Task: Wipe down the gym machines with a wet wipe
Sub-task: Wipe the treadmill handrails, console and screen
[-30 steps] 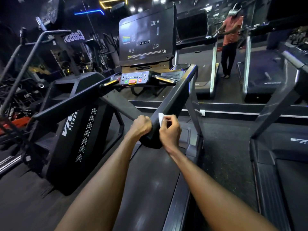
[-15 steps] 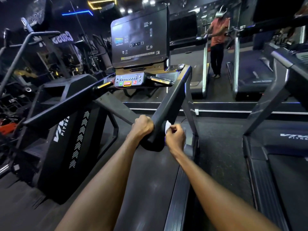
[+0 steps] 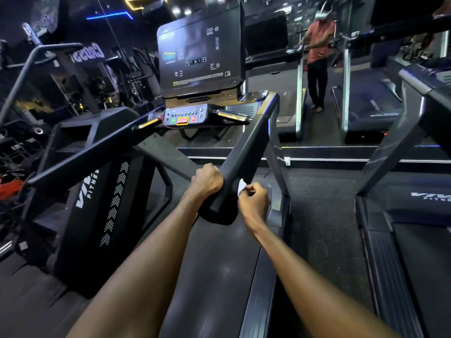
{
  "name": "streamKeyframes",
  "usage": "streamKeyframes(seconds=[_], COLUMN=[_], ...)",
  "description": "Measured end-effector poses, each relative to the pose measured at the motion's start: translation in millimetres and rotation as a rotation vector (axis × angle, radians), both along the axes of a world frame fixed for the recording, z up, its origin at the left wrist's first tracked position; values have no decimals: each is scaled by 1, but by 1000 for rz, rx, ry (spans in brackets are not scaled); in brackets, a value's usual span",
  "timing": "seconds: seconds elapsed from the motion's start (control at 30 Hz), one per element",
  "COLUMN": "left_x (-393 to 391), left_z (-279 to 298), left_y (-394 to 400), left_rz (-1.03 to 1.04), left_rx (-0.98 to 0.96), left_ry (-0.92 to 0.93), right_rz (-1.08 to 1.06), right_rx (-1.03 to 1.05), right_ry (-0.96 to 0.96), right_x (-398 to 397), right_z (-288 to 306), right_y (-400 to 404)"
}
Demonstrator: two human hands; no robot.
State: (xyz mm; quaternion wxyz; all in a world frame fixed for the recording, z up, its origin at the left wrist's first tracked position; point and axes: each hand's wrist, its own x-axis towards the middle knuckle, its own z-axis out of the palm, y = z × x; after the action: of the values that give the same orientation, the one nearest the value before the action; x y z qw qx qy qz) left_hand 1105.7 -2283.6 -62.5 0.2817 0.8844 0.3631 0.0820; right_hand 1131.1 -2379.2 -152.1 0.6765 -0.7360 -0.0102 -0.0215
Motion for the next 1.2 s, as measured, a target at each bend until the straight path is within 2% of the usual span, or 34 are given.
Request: streamKeyframes(seconds=[0.1,0.17,0.27,0.37,0.47,0.63,0.83,0.9,0.97,1.03,1.1,1.2], left_x=[2,4,9,15,20,26,36,41,47,52,55,59], left_z=[7,9,3,-2,-2,5,6,5,6,6,4,1], left_y=[-5,-5,0,7,9,-1,-3,-2,-1,0,2,6], left_rz=[-67,-74,-29,-5,-7,-32,-21,-19,-44,-54,-52,-26], left_rx=[4,3,-23,-30,-35,12,40,54,66,63,72,71], left_ry=[31,44,37,28,23,34,39,48,62,75,77,62], right_rz=[26,32,-12,3,31,46,19,53,62,74,64,-14], right_rx=[95,30,38,-24,-29,15,-20,36,94,58,31,123], right_ry=[-174,-223,-77,37,-48,-228,48,-27,-192,-309,-293,-155], right_x=[1,16,46,37,22,51,60,45,42,53,72,91], right_z=[25,40,26,-3,-3,37,-8,-5,14,31,34,15], right_y=[7,13,12,-2,-4,6,-3,-2,4,13,18,18])
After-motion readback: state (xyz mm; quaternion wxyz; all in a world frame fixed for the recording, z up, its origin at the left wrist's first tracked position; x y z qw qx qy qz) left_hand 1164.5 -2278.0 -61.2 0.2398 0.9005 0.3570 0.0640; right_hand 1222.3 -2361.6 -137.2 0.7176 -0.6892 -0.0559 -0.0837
